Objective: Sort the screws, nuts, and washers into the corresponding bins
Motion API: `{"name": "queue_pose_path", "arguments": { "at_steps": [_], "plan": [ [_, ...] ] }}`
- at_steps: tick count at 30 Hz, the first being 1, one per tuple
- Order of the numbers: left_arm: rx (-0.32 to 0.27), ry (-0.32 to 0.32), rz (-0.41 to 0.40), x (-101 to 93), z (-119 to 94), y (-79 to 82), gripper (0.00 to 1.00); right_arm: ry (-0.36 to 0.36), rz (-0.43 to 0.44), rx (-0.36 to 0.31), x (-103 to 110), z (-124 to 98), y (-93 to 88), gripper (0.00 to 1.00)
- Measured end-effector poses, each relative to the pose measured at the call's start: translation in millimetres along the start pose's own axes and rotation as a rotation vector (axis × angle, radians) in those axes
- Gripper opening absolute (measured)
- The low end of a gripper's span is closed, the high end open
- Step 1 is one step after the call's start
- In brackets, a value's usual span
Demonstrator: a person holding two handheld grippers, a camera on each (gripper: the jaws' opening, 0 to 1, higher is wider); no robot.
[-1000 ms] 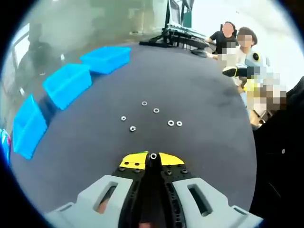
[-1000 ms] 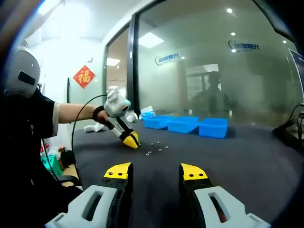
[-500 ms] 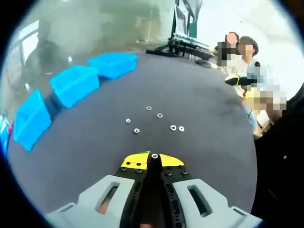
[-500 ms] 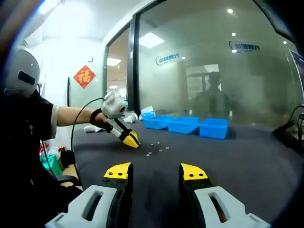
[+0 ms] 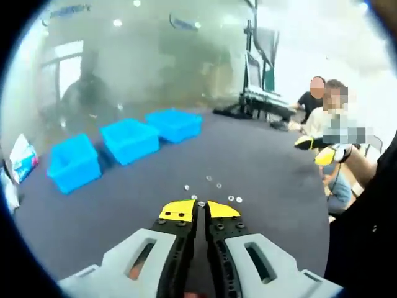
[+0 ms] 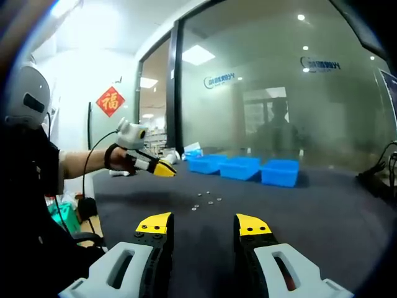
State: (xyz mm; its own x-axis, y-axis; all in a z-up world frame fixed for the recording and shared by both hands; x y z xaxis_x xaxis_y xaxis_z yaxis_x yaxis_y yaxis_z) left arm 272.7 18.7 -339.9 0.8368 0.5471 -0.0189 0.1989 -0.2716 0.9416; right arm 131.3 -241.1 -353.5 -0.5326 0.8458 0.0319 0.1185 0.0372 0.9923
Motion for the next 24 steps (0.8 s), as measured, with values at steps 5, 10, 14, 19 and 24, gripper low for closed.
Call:
{"name": "queue_pose_path", "arguments": {
  "at_steps": [5, 10, 14, 19, 24],
  "plan": [
    [-0.089, 0.064, -0.014, 3.1, -16, 8.6, 0.04, 0.000, -0.007, -0.012, 2, 1, 5.2, 0.35],
    [-0.212, 0.185, -0.061, 16.3, -38, 20.9, 0.03, 0.001, -0.007, -0.022, 3, 1, 8.4, 0.35],
    [-0.259, 0.241, -0.080, 21.2, -50, 21.8, 0.03, 0.003, -0.007, -0.026, 5, 2, 9.5, 0.35],
    [-0.290, 0.322, -0.074, 37.6, -58, 21.0, 0.03, 0.006, -0.006, -0.029, 6, 3, 10.6, 0.35],
    [-0.316, 0.400, -0.065, 64.6, -59, 28.3, 0.03, 0.003, -0.002, -0.033, 6, 2, 10.1, 0.35]
  ]
}}
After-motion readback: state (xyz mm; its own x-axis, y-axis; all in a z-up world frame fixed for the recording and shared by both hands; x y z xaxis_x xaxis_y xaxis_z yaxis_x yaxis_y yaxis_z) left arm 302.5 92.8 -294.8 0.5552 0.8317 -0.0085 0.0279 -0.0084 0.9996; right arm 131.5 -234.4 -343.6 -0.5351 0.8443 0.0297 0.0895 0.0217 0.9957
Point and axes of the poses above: the point that each gripper's makers call its tool centre point, and the gripper's own axes: z roughly forward along the fingers, x roughly to its left, y roughly out of its top, the point moved 6 cm from there along -z, roughly backward along the fingers, and after that the axes turned 1 degree about z, right-handed, at the moved point
